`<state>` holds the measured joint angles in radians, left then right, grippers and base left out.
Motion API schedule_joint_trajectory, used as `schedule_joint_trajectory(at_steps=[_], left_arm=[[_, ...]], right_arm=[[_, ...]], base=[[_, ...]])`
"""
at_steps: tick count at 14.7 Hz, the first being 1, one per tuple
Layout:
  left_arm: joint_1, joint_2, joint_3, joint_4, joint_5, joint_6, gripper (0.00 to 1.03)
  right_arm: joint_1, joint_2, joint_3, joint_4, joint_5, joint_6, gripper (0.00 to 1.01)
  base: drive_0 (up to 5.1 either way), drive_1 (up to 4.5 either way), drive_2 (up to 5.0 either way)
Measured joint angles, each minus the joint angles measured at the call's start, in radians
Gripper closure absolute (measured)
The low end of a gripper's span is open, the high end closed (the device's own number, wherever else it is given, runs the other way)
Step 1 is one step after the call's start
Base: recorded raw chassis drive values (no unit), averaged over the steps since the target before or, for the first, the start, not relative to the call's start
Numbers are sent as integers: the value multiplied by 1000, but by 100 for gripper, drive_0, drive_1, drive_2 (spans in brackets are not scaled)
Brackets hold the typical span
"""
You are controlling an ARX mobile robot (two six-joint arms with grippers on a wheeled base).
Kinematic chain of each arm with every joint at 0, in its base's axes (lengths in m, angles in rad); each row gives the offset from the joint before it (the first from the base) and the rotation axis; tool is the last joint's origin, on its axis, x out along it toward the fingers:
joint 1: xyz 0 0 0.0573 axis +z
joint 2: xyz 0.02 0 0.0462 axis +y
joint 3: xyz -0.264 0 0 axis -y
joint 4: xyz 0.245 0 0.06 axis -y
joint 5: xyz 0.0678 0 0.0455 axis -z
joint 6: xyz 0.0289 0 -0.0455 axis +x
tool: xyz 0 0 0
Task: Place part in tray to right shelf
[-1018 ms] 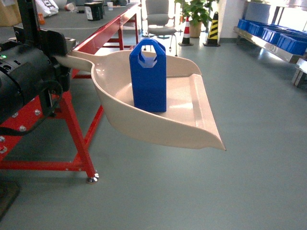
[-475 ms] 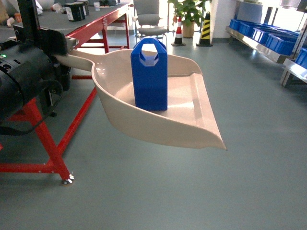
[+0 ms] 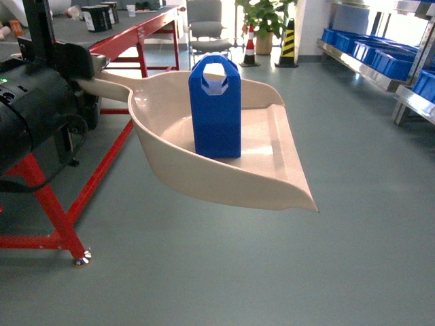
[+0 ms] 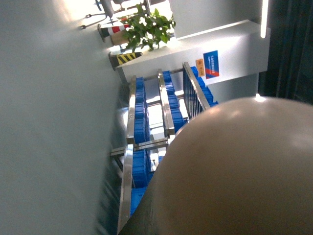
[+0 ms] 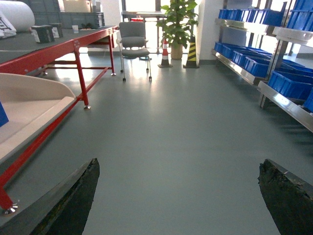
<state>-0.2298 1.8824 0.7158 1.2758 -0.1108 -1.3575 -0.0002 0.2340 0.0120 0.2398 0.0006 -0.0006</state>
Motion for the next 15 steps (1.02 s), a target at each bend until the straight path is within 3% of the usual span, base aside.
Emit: schedule_joint_trajectory(at_steps=[14, 15], left_arm=[[2, 0, 0, 2, -3, 0, 91], [2, 0, 0, 7, -1, -1, 91]], right_arm=[[0, 0, 0, 0, -1, 0, 3], [0, 0, 0, -1, -1, 0, 3]], base=[[492, -108, -344], [0, 433, -434]])
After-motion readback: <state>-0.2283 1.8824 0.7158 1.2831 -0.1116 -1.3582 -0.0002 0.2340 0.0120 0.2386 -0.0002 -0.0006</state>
